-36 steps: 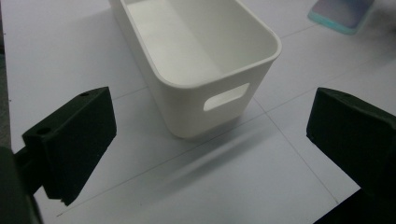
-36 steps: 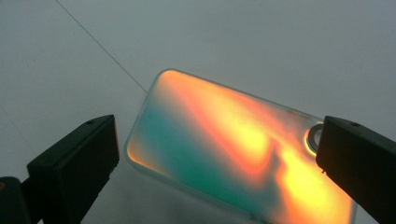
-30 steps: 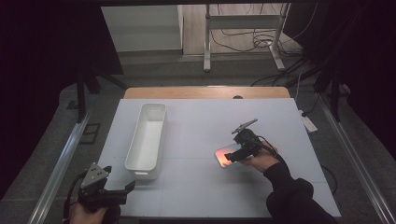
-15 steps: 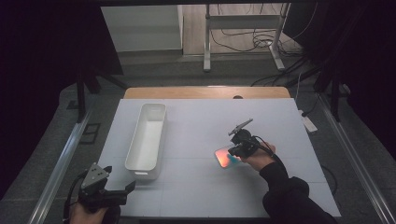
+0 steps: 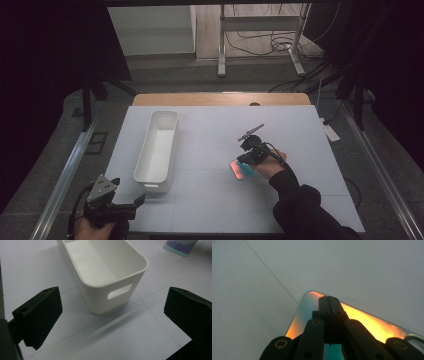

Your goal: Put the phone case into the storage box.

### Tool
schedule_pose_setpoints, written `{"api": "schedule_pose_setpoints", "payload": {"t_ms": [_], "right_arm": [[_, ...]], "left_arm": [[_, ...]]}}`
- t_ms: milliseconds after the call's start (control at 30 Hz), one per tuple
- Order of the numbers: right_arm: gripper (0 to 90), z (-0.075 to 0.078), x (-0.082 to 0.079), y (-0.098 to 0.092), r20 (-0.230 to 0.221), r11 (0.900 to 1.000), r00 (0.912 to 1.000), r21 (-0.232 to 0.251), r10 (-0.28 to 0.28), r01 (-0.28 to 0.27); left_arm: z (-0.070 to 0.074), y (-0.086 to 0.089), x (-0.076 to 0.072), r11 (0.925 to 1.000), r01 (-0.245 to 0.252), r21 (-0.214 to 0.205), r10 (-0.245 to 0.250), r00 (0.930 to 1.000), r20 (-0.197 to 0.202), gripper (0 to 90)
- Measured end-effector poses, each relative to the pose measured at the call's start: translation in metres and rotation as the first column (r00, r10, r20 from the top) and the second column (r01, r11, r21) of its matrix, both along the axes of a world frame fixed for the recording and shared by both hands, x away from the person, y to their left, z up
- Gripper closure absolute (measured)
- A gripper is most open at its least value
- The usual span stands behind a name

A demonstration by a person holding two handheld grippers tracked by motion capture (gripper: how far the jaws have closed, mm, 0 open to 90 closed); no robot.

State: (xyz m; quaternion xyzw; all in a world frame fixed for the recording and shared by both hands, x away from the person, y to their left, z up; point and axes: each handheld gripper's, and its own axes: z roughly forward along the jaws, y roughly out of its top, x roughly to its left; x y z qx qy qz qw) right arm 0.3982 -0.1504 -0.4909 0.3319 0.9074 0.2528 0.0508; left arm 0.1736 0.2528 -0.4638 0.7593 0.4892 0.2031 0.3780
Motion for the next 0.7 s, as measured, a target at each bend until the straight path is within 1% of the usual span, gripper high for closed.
{"api": "schedule_pose_setpoints", "payload": {"t_ms": [133,333,700], "right_arm": [[89.3,-0.001,0.003,0.008,0.013,1.0000,0.9999,0.005,0.003,-0.003],[89.3,-0.004,0.007,0.020,0.023,1.0000,0.9997,-0.002,0.003,-0.003],[89.3,-0.011,0.012,0.028,0.027,1.0000,0.9996,-0.003,-0.002,0.002]], "left_arm": [[0.000,0.000,0.000,1.0000,0.001,0.000,-0.001,1.0000,0.000,2.1],[0.000,0.000,0.000,1.0000,0.001,-0.001,-0.001,1.0000,0.000,2.1],[0.000,0.000,0.000,1.0000,0.002,-0.004,-0.002,1.0000,-0.002,2.2]]}}
